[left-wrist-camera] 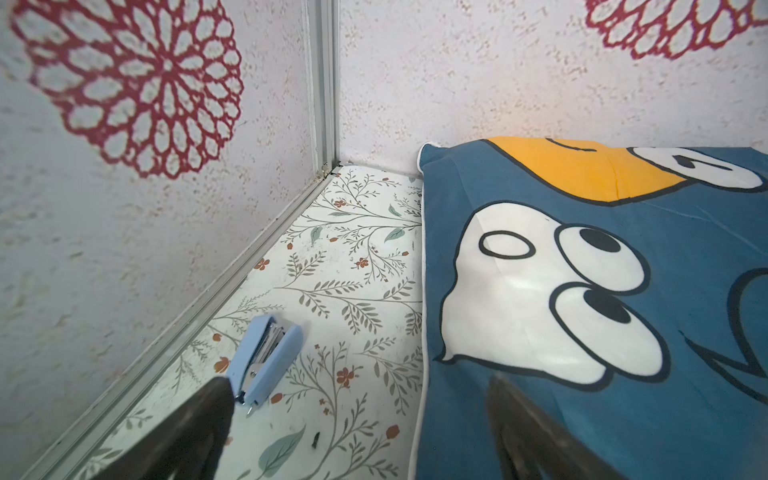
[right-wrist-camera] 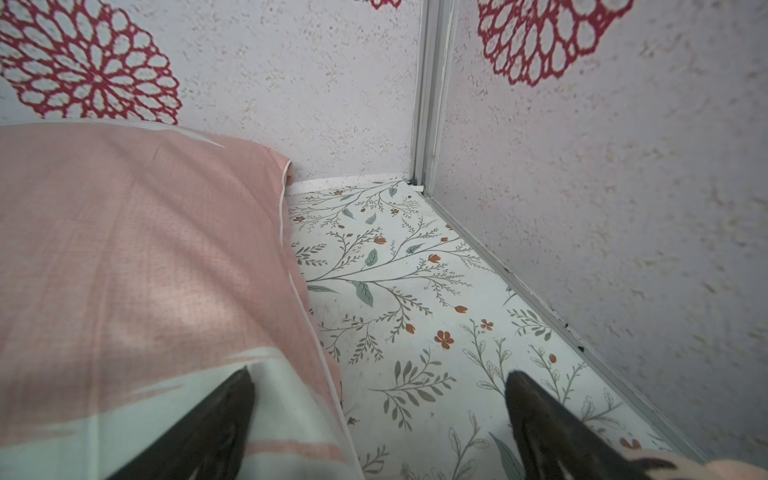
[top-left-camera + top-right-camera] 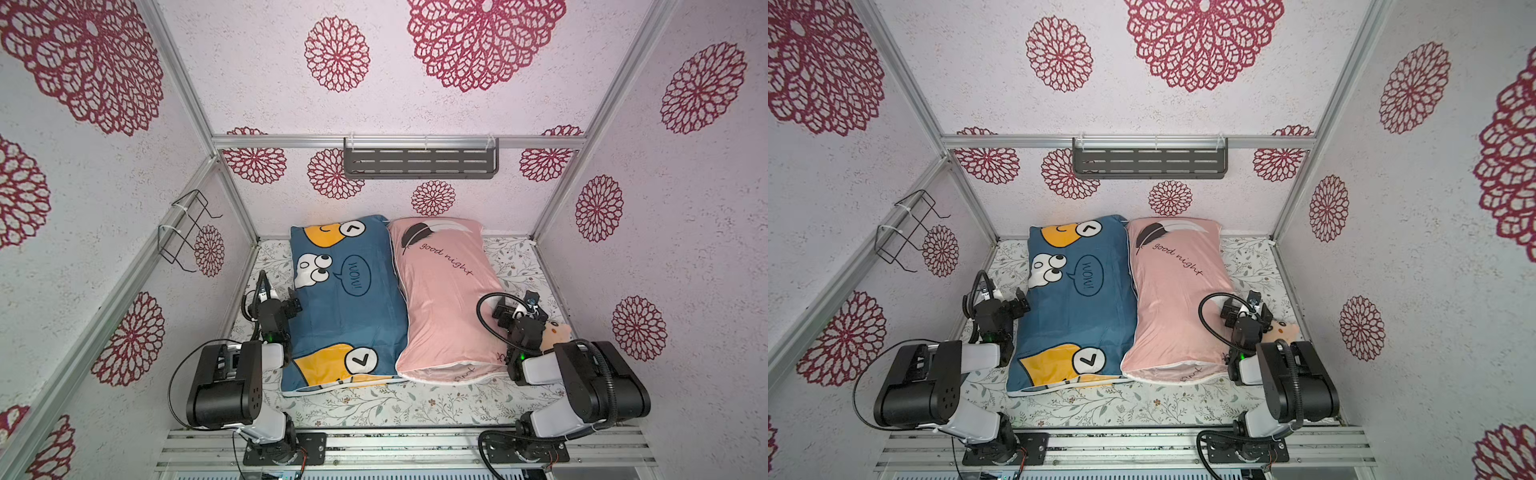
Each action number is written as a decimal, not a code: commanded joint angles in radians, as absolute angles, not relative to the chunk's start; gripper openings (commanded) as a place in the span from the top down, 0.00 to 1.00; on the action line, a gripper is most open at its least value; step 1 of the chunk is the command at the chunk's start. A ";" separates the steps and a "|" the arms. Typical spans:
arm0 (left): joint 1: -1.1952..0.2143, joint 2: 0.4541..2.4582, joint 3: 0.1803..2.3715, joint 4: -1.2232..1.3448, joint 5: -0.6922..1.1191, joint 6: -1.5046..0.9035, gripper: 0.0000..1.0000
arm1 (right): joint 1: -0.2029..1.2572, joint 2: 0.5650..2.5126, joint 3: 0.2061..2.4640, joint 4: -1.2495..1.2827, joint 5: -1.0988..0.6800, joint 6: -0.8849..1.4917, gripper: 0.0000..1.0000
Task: Zip up pillowcases
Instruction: Adjust the pillowcase at the center of the board.
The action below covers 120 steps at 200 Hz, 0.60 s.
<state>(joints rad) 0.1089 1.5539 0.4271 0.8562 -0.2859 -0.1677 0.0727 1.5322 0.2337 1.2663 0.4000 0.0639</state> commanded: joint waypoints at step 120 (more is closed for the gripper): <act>0.107 1.554 0.420 0.882 -0.288 -0.149 0.02 | 0.066 1.539 0.248 1.218 0.419 0.054 0.01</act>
